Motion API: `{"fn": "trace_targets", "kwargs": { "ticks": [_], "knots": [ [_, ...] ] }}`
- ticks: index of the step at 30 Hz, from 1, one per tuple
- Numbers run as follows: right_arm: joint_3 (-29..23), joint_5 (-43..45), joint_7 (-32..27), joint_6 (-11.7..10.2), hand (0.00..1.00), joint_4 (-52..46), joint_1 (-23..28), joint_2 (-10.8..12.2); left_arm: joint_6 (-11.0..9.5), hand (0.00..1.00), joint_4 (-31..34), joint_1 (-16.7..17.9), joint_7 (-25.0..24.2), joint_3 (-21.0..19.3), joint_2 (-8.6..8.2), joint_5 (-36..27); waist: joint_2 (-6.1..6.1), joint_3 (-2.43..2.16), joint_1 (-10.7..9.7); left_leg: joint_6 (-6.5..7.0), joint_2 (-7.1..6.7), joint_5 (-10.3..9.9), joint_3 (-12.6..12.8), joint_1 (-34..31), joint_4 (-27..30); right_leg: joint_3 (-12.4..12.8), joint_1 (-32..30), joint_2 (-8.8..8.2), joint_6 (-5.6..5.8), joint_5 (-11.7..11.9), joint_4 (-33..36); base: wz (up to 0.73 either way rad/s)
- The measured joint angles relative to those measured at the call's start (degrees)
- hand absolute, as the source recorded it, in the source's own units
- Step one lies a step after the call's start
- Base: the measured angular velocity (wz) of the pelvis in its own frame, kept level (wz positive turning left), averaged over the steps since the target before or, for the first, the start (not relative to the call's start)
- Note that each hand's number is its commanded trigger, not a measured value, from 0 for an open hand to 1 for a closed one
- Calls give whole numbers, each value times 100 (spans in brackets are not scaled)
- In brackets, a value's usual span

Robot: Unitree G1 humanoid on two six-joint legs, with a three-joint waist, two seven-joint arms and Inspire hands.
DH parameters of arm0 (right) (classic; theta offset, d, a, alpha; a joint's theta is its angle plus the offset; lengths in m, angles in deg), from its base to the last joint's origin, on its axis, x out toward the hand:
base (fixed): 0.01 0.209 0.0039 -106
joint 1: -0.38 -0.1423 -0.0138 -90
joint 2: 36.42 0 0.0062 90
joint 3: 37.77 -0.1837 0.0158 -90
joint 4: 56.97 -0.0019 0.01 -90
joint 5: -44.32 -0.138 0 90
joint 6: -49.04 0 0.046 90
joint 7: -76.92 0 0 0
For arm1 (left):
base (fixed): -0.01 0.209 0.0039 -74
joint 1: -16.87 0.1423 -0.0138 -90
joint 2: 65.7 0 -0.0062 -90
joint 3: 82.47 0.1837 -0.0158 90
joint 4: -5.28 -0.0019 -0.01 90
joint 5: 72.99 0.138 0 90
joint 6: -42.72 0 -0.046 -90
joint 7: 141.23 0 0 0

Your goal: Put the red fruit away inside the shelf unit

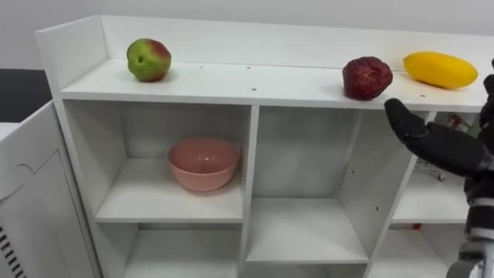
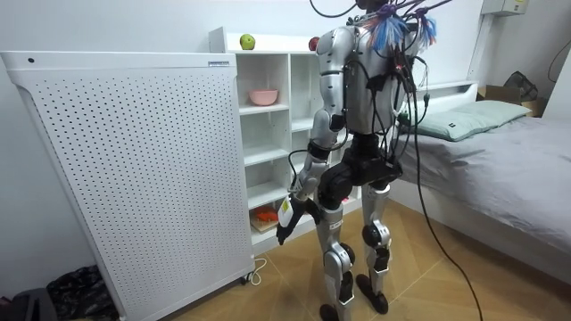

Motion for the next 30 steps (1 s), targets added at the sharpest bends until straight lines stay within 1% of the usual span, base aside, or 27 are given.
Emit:
{"fn": "trace_targets", "kwargs": {
  "ticks": [2,5,6,8,10,11,13,14,16,18,21,25,27,30],
  "knots": [
    [-1,-77,15,3,0,47,-5,-6,34,0,1,-3,0,-5,17,-3,-25,-1,21,0,-2,0,-36,1,0,-7,4,-4,1,1,-2,0],
    [-3,-373,37,78,0,259,-120,-9,134,0,114,-6,-3,10,20,-11,-40,-1,69,1,-10,1,-78,-19,6,-55,3,-17,1,3,0,6],
    [-6,-509,66,170,0,387,-223,-10,207,0,210,-13,-11,10,15,-7,-43,-3,73,3,-11,1,-120,-58,35,-118,-3,-27,-2,5,2,14],
    [-9,-629,137,302,0,657,-480,-15,282,0,351,-7,-76,4,9,0,-40,1,110,2,-9,1,-143,-117,92,-145,-24,-27,-10,10,2,13],
    [-6,-780,189,414,0,1068,-814,-106,330,0,423,-18,-127,3,10,1,-44,6,121,2,-9,1,-210,-194,161,-236,-27,-33,-17,14,4,18],
    [-3,-860,189,417,0,1179,-902,-149,330,0,423,-21,-134,3,10,1,-44,7,128,1,-9,2,-225,-205,171,-257,-27,-35,-19,15,4,18],
    [0,-1058,184,429,0,1445,-1191,-312,330,0,423,-16,-185,3,26,-2,-52,5,146,-7,-11,7,-290,-235,185,-322,-22,-40,-22,17,4,14],
    [1,-1073,186,431,0,1468,-1247,-345,330,0,422,-15,-190,3,30,-2,-52,5,159,-7,-10,7,-293,-239,187,-327,-22,-40,-22,17,3,9],
    [3,-1137,189,429,0,1611,-1414,-540,339,0,421,25,-209,3,44,-9,-64,5,198,-7,-10,7,-331,-261,194,-368,-20,-45,-22,17,3,8],
    [1,-1143,183,450,0,1718,-1484,-638,345,0,422,29,-224,3,64,-9,-92,7,237,-8,-10,8,-354,-269,198,-385,-19,-46,-22,17,1,6],
    [2,-1144,196,484,0,1906,-1570,-663,393,0,441,27,-256,-2,67,4,-114,7,271,-8,-10,8,-363,-266,198,-413,-11,-50,-22,17,0,0],
    [1,-1467,247,541,0,2117,-1640,-680,443,0,561,39,-353,-10,102,13,-169,31,268,-9,-12,9,-381,-278,203,-450,-11,-55,-22,17,-5,0],
    [1,-1615,268,542,0,2257,-1712,-706,444,0,574,35,-366,-11,122,129,-187,39,271,-9,-14,10,-417,-288,209,-454,-14,-55,-22,17,-6,2],
    [2,-1668,360,543,0,2346,-1794,-744,447,0,596,38,-373,-11,131,277,-191,37,277,-9,-15,10,-437,-307,212,-467,-23,-55,-22,17,-6,1]
  ]
}}
